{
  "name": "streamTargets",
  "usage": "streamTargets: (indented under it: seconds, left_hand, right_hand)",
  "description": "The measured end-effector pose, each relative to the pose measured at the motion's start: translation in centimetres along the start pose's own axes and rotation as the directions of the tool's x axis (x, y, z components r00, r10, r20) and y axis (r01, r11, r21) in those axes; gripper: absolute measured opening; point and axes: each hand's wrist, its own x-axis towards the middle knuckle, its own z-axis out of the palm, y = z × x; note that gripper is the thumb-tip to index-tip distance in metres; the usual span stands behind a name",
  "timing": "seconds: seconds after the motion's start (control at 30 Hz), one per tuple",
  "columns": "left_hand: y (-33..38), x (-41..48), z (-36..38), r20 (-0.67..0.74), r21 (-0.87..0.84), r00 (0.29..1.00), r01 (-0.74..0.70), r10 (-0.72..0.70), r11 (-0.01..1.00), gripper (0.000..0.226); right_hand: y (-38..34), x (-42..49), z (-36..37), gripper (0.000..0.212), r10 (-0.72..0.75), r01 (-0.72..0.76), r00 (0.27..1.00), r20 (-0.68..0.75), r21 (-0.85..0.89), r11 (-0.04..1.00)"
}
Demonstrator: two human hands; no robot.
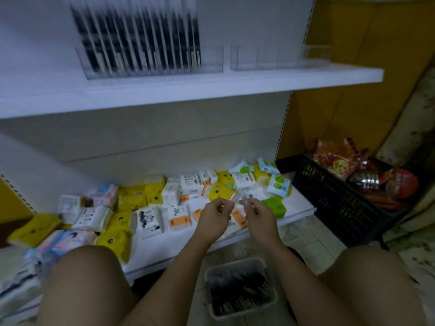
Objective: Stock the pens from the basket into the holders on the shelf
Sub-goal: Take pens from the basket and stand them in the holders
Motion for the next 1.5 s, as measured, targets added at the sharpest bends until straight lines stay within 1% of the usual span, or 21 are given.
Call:
streamTargets:
  seconds: [0.1, 0.17, 0.27, 0.33, 0.4, 0.47, 0.53, 0.6, 0.7, 0.73, 0.83, 0.9, 0.93, 0.97, 1.1, 1.23, 1.4, 1.5]
  left_hand:
    - [3.5, 0.5, -1.7, -0.038, -0.053, 0.993, -0.116, 0.114, 0.992, 0.024]
    - [6.1, 1.0, -2.9, -0.077, -0.078, 0.985, -0.159, 0.153, 0.984, 0.021]
    - [10.4, 1.4, -4.7, -0.166, -0.135, 0.966, -0.222, 0.198, 0.966, 0.020]
    - [13.2, 1.6, -5.9, -0.234, -0.164, 0.943, -0.277, 0.235, 0.947, 0.021]
    - [15.7, 1.9, -7.2, -0.281, -0.186, 0.922, -0.325, 0.267, 0.927, 0.017]
    - [18.0, 2.3, -8.7, -0.296, -0.148, 0.904, -0.362, 0.308, 0.920, 0.016]
    - [20.0, 2.6, -10.2, -0.294, -0.090, 0.888, -0.393, 0.353, 0.915, 0.015]
    - [21.7, 3.0, -11.6, -0.281, -0.036, 0.878, -0.414, 0.388, 0.910, 0.015]
    - [23.9, 3.7, -13.4, -0.252, -0.019, 0.870, -0.443, 0.424, 0.897, 0.018]
    - [24.5, 3.9, -14.0, -0.246, -0.009, 0.863, -0.456, 0.440, 0.890, 0.024]
    - [26.2, 4.5, -15.3, -0.220, 0.015, 0.833, -0.518, 0.509, 0.855, 0.037]
    - [27.2, 5.0, -16.1, -0.218, 0.018, 0.817, -0.544, 0.534, 0.839, 0.034]
    - [27.7, 5.3, -16.5, -0.225, 0.024, 0.813, -0.547, 0.538, 0.837, 0.030]
    - [28.1, 5.6, -16.9, -0.234, 0.037, 0.809, -0.547, 0.539, 0.837, 0.027]
    - [29.7, 7.3, -18.8, -0.267, 0.095, 0.791, -0.547, 0.551, 0.831, 0.025]
    - [31.3, 9.4, -20.7, -0.318, 0.187, 0.767, -0.526, 0.557, 0.830, 0.025]
    - [32.7, 12.2, -22.4, -0.374, 0.253, 0.718, -0.530, 0.588, 0.809, 0.024]
    - [33.2, 13.6, -23.1, -0.374, 0.304, 0.695, -0.534, 0.614, 0.789, 0.024]
  right_hand:
    - [-3.9, 0.9, -1.6, 0.023, -0.076, 0.080, 0.995, -0.071, 0.062, 0.995]
    - [-6.3, 1.7, -2.5, 0.019, -0.103, 0.117, 0.989, -0.105, 0.136, 0.984]
    - [-9.9, 2.7, -4.0, 0.020, -0.112, 0.139, 0.988, -0.109, 0.289, 0.947]
    - [-12.3, 3.1, -4.9, 0.020, -0.168, 0.196, 0.979, -0.114, 0.317, 0.928]
    - [-14.6, 3.8, -5.6, 0.022, -0.248, 0.279, 0.957, -0.149, 0.256, 0.926]
    - [-16.9, 4.6, -6.4, 0.021, -0.304, 0.336, 0.937, -0.172, 0.206, 0.919]
    - [-19.1, 5.4, -7.1, 0.020, -0.344, 0.374, 0.924, -0.168, 0.201, 0.905]
    - [-21.1, 6.0, -7.7, 0.012, -0.398, 0.423, 0.905, -0.152, 0.210, 0.881]
    - [-23.8, 7.2, -8.4, 0.008, -0.480, 0.501, 0.864, -0.152, 0.163, 0.850]
    - [-24.7, 7.6, -8.6, 0.012, -0.489, 0.509, 0.859, -0.155, 0.145, 0.848]
    - [-27.0, 8.5, -8.9, 0.041, -0.524, 0.536, 0.844, -0.115, 0.132, 0.834]
    - [-27.9, 9.2, -9.1, 0.059, -0.583, 0.590, 0.807, -0.092, 0.128, 0.797]
    - [-28.4, 9.6, -9.2, 0.062, -0.607, 0.612, 0.790, -0.085, 0.119, 0.781]
    - [-28.8, 10.1, -9.3, 0.061, -0.623, 0.628, 0.779, -0.079, 0.105, 0.771]
    - [-30.5, 12.4, -9.4, 0.047, -0.653, 0.656, 0.755, -0.061, 0.065, 0.752]
    - [-32.5, 15.1, -9.1, 0.042, -0.683, 0.691, 0.722, -0.110, 0.065, 0.720]
    - [-34.5, 18.6, -7.8, 0.041, -0.662, 0.666, 0.746, -0.078, 0.100, 0.739]
    - [-35.3, 20.1, -6.7, 0.042, -0.675, 0.683, 0.730, -0.108, 0.101, 0.723]
